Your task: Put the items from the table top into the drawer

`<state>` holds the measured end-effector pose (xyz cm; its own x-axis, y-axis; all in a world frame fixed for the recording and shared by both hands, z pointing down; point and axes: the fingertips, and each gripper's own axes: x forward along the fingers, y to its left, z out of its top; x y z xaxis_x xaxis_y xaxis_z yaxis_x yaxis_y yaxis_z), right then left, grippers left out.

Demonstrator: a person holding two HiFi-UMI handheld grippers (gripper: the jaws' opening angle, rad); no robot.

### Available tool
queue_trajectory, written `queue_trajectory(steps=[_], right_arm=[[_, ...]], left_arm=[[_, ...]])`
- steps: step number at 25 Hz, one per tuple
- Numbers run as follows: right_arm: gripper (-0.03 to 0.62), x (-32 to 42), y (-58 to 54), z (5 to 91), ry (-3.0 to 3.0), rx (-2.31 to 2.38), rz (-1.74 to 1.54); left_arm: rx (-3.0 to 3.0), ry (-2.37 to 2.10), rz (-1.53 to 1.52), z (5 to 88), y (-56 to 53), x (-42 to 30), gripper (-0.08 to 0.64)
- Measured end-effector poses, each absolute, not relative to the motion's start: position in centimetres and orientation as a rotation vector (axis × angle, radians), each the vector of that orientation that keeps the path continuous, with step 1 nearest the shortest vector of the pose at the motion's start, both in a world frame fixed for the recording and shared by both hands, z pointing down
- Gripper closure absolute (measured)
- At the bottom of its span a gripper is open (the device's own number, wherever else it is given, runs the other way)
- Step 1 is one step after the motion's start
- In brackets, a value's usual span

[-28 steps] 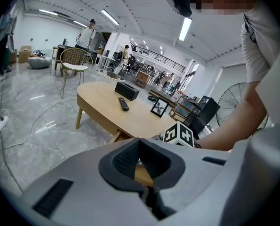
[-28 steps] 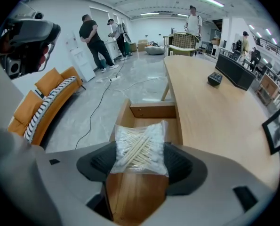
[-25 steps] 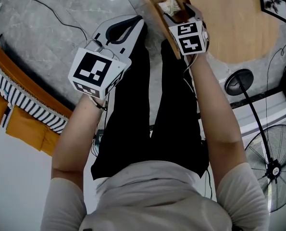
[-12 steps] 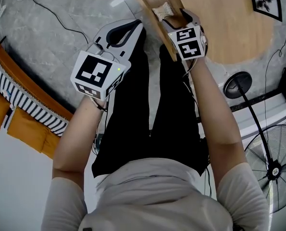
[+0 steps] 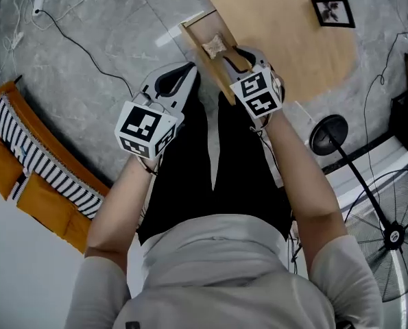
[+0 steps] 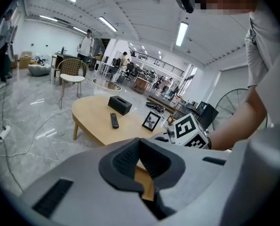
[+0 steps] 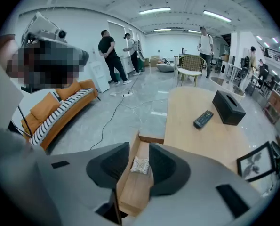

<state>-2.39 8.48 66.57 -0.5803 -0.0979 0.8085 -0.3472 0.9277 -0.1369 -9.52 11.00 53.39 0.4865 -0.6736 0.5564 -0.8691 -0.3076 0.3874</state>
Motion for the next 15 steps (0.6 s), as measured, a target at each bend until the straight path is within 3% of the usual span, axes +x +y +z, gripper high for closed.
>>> queue_trajectory(steps=[15], right_arm=[[0.535,-1.0,6.7,38.7,-2.473,0.512,0.281]], left_arm=[[2.323,-1.318,0.361,33.1,8.9,-7.5,0.551]])
